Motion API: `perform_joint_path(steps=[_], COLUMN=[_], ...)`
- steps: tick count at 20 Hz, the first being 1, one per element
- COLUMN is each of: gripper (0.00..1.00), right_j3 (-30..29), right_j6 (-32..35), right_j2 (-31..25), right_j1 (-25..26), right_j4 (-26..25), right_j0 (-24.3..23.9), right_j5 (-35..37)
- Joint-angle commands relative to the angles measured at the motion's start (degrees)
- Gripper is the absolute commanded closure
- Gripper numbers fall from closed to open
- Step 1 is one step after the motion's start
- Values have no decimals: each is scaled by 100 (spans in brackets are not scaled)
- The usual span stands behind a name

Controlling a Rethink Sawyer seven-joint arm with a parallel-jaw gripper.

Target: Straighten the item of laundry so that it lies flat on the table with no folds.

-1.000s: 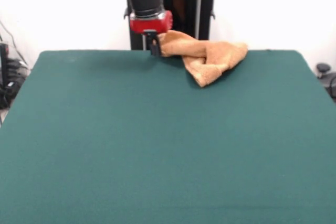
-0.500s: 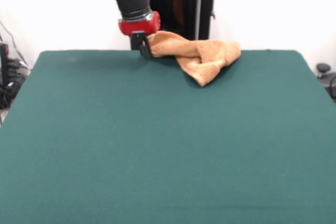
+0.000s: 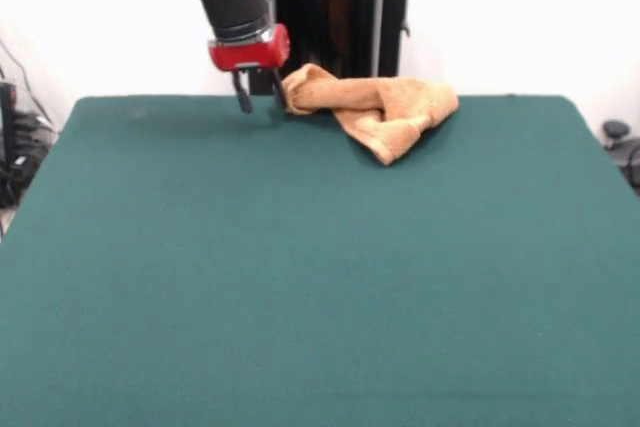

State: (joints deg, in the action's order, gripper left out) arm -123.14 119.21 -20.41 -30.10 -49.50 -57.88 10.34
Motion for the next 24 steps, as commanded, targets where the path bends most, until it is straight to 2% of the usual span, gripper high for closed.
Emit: perform_joint_path(steps=[1, 9, 12, 15, 21, 24], gripper=[0, 0, 0, 0, 0, 0], right_j3=[1088, 1190, 1071, 849, 498, 447], right_j6=[-2283, -2309, -2080, -1460, 20, 514], right_j2=[-1176, -1403, -1355, -1076, -341, 38], right_j1=[-97, -87, -25, 40, 30, 63], right_j4=[-187, -276, -245, -407, -747, -661], right_j0=[-201, -233, -204, -11, 864, 1390], right_j5=[1510, 1919, 1912, 1523, 471, 114])
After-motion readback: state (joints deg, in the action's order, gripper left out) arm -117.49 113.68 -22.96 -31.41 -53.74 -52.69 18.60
